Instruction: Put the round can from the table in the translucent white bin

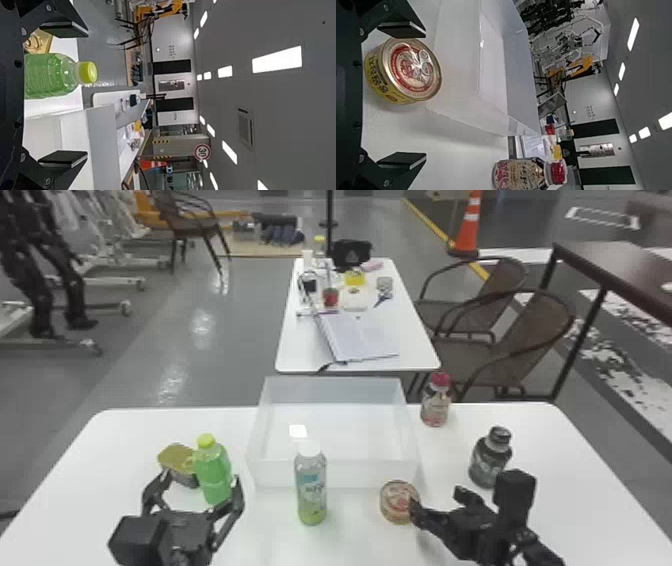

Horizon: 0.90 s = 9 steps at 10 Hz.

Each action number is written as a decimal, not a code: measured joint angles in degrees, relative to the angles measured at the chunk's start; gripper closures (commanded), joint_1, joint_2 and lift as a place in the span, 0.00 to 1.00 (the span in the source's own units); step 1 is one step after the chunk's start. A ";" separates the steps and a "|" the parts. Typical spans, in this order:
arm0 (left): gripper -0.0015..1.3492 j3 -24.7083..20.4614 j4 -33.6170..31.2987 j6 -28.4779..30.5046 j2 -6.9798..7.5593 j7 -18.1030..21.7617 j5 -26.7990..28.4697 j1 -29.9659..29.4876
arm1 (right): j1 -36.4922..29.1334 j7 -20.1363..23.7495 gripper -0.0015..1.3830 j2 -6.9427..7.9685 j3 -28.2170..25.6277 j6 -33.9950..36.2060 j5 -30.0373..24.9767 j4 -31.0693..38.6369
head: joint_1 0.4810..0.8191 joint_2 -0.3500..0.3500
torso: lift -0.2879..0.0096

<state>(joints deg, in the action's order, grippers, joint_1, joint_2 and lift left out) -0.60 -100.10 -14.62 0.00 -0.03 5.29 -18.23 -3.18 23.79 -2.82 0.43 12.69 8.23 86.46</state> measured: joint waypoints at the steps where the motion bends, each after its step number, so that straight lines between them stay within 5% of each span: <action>1: 0.16 0.14 0.19 -0.07 0.00 0.03 -0.03 0.23 | 1.07 1.64 0.14 0.01 0.01 0.05 -0.90 -1.34 | 0.20 0.50 | 0.63; 9: 0.16 0.51 1.29 -0.54 0.00 0.03 -0.94 0.95 | 5.56 4.84 0.14 -2.15 4.08 3.53 -3.71 -6.17 | 0.20 0.50 | 0.63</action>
<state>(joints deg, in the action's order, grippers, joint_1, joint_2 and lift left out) -0.09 -98.81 -15.16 0.00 0.00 4.35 -17.28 2.38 28.63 -4.97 4.52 16.21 4.52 80.29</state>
